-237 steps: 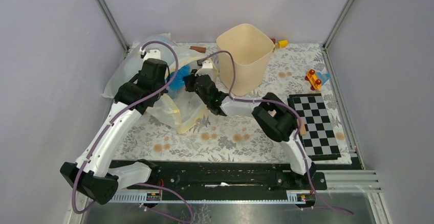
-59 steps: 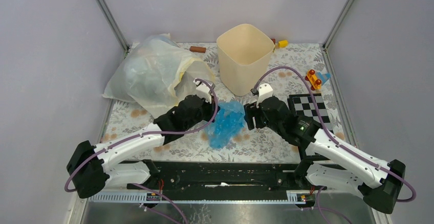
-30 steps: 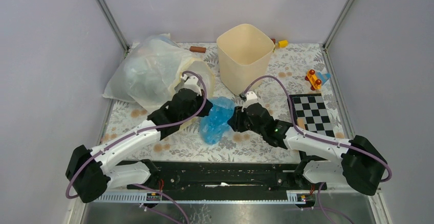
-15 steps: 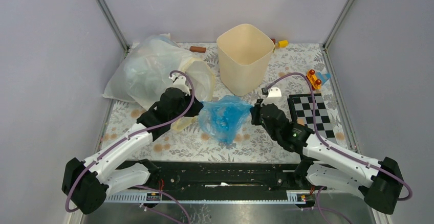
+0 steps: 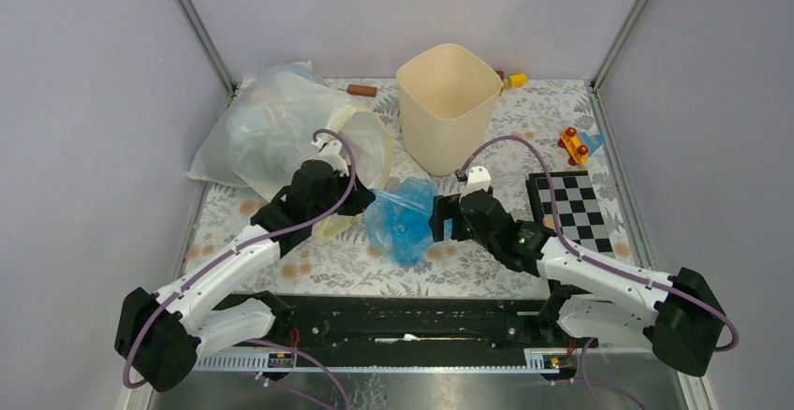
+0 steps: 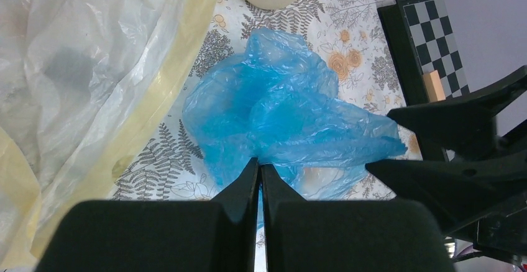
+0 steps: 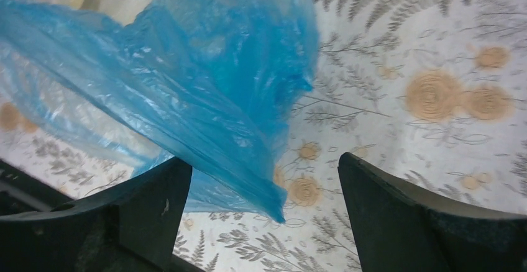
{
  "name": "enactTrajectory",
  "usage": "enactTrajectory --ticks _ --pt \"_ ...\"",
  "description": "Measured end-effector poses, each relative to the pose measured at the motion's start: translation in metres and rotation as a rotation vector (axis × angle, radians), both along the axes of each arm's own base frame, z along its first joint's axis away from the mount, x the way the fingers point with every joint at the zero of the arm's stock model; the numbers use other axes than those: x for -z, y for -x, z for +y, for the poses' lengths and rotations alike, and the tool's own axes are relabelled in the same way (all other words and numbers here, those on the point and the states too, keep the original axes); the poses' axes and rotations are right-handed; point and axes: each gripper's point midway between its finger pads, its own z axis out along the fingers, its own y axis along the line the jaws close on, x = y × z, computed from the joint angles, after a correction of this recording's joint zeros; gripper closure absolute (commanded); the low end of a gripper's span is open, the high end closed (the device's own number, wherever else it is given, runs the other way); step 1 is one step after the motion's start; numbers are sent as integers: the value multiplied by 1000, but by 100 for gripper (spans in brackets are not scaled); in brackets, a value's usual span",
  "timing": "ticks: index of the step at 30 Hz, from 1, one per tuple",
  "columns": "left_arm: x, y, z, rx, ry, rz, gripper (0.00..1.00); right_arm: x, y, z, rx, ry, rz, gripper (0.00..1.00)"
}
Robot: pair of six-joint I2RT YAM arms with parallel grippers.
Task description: Put the trash bags into the trash bin
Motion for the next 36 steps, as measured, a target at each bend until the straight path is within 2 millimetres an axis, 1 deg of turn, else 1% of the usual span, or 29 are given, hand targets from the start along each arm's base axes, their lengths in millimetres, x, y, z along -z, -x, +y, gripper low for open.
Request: enactTrajectory --ticks 3,7,9,11,16,18,20,24,26,28,31,33,36 --pt "0 -1 -1 -3 4 1 97 8 6 12 -36 -66 26 2" --pt "5 -3 0 -14 4 17 98 20 16 19 -64 -121 64 1" --pt "9 -4 2 -24 2 29 99 25 20 21 -76 -136 81 8" --pt "12 -5 5 -34 0 36 99 28 22 20 -76 -138 90 12" --pt "12 -10 12 -63 0 37 100 28 17 13 -38 -116 72 12" --pt "13 -12 16 -78 -1 38 100 26 9 2 20 -65 49 15" --pt "14 -14 22 -97 0 38 100 22 -5 -13 109 4 17 18" --pt "16 -19 37 -145 1 41 100 6 -46 -43 306 135 -33 18" --pt "19 -22 45 -172 -2 47 100 -2 -58 -57 367 157 -54 17" --pt "22 -24 50 -186 -5 54 100 -9 -65 -66 394 162 -71 17" --pt "27 -22 51 -189 -9 64 100 -13 -67 -70 392 173 -82 15" --pt "29 -21 52 -188 -12 69 100 -14 -66 -70 378 181 -84 14" --pt "30 -21 52 -189 -13 72 100 -14 -63 -64 327 171 -68 15"
